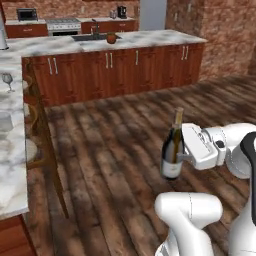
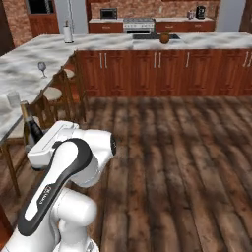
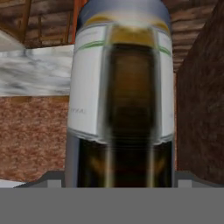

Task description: There is a wine glass and glass cup on the dining counter. Place the wine bottle next to the wine glass and the juice bottle next to the glass cup.

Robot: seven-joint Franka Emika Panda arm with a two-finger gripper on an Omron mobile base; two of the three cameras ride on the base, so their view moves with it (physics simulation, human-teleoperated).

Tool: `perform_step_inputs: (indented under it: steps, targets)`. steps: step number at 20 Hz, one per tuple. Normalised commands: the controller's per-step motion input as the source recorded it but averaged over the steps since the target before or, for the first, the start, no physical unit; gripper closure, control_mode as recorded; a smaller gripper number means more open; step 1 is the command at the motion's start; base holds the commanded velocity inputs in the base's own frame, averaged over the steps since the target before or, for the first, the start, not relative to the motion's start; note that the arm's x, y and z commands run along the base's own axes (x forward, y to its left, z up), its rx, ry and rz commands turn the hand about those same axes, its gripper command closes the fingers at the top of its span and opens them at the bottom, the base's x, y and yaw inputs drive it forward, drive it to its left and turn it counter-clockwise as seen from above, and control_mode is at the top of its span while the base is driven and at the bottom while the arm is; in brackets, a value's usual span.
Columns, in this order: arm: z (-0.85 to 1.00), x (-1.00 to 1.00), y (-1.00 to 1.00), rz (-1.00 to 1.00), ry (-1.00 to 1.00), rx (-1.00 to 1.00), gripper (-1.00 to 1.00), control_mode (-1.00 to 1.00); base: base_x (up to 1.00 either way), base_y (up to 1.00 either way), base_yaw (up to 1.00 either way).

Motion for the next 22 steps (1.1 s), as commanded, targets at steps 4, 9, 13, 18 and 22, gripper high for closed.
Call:
perform_step_inputs:
  steps: [4,9,13,18,22]
  targets:
    - [0.00,0.00,0.00,0.00,0.00,0.00,1.00,1.00,1.00,-0.59,0.48]
    - [0.00,0.00,0.00,0.00,0.00,0.00,1.00,1.00,1.00,-0.59,0.48]
    - [0.00,0.00,0.00,0.00,0.00,0.00,1.00,1.00,0.99,-0.62,0.47]
    - [0.00,0.00,0.00,0.00,0.00,0.00,1.00,1.00,0.88,-0.66,0.47]
    - [0.00,0.00,0.00,0.00,0.00,0.00,1.00,1.00,0.75,-0.54,0.51]
